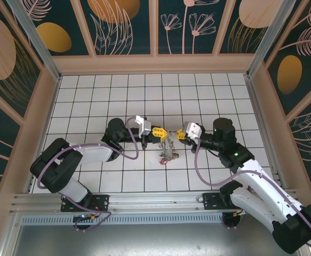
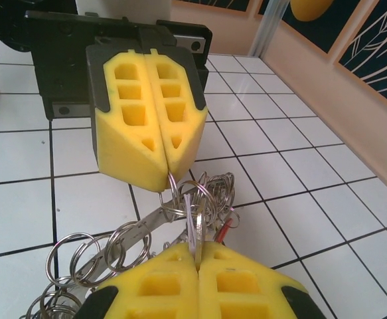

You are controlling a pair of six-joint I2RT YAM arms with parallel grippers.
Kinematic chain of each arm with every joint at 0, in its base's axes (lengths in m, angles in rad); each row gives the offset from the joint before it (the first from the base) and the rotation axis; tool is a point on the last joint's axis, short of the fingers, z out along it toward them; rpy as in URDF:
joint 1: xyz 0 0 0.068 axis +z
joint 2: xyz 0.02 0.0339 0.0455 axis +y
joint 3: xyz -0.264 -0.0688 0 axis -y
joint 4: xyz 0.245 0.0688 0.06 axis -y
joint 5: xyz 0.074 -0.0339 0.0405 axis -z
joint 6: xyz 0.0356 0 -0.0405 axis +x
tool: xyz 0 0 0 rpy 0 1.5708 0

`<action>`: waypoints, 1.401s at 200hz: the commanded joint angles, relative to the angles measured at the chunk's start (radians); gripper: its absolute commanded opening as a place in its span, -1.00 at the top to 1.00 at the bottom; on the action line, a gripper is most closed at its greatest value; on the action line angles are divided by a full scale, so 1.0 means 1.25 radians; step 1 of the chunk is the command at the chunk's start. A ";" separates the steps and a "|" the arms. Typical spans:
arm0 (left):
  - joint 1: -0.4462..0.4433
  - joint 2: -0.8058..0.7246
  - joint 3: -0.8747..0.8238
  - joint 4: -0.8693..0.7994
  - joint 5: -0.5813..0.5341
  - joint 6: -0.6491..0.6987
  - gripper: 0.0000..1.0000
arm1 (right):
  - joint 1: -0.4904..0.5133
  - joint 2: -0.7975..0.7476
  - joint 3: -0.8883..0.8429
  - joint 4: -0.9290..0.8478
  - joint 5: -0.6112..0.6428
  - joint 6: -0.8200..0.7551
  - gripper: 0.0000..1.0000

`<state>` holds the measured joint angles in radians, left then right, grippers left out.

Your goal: Put the keys on the keyring

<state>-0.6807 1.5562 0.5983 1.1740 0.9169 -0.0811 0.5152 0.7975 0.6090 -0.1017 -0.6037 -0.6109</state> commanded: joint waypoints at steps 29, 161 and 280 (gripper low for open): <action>0.001 -0.018 0.042 -0.091 -0.004 0.056 1.00 | 0.006 0.052 0.124 -0.103 0.035 -0.112 1.00; 0.036 -0.148 -0.061 -0.025 -0.183 -0.085 -0.09 | 0.144 0.240 0.462 -0.233 0.451 -0.564 1.00; 0.329 -0.507 -0.023 -0.824 -0.673 -0.413 -0.98 | 0.244 0.451 0.736 -0.212 0.476 -0.654 1.00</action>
<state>-0.3351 0.9314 0.5087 0.4080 0.2138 -0.4347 0.7792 1.3441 1.4677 -0.4416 0.0063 -1.4456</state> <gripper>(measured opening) 0.987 0.047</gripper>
